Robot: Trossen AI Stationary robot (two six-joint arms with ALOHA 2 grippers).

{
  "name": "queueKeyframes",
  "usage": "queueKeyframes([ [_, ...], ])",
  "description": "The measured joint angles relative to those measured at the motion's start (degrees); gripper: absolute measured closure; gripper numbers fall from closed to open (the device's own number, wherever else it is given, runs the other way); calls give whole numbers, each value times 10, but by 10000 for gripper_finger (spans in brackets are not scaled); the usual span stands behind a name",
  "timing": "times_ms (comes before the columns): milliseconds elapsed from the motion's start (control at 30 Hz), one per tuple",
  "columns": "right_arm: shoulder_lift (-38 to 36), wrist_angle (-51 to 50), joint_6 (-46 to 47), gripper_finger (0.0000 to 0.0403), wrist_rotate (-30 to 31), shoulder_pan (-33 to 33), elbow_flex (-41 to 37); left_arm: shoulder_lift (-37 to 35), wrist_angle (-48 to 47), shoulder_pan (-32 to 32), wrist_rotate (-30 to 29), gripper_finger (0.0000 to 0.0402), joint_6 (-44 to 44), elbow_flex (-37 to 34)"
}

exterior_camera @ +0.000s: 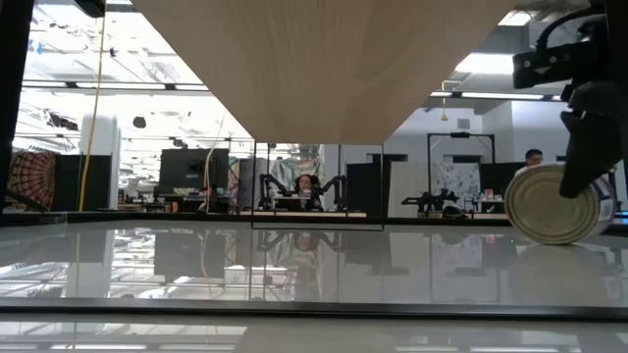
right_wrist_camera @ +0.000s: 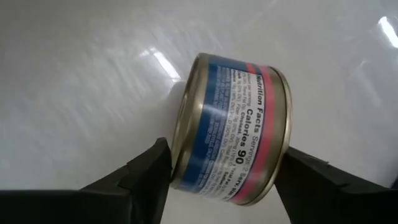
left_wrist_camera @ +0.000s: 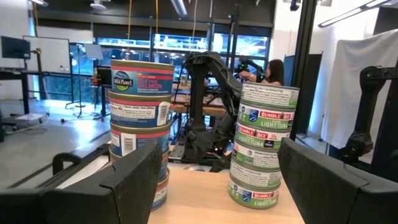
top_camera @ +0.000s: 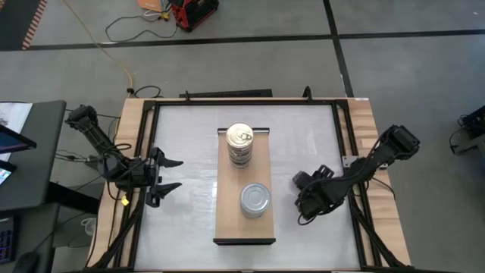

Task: Stack canned seafood by type on shelf
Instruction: Stack the blue tuna can on top of the stacked blue tuna cans on the shelf

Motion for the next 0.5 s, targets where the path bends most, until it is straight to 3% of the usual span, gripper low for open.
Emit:
queueKeyframes([
  [500, -1, 111, -28, 167, 0, -1, -45, 0, 1, 0, 2, 95, -13, 0],
])
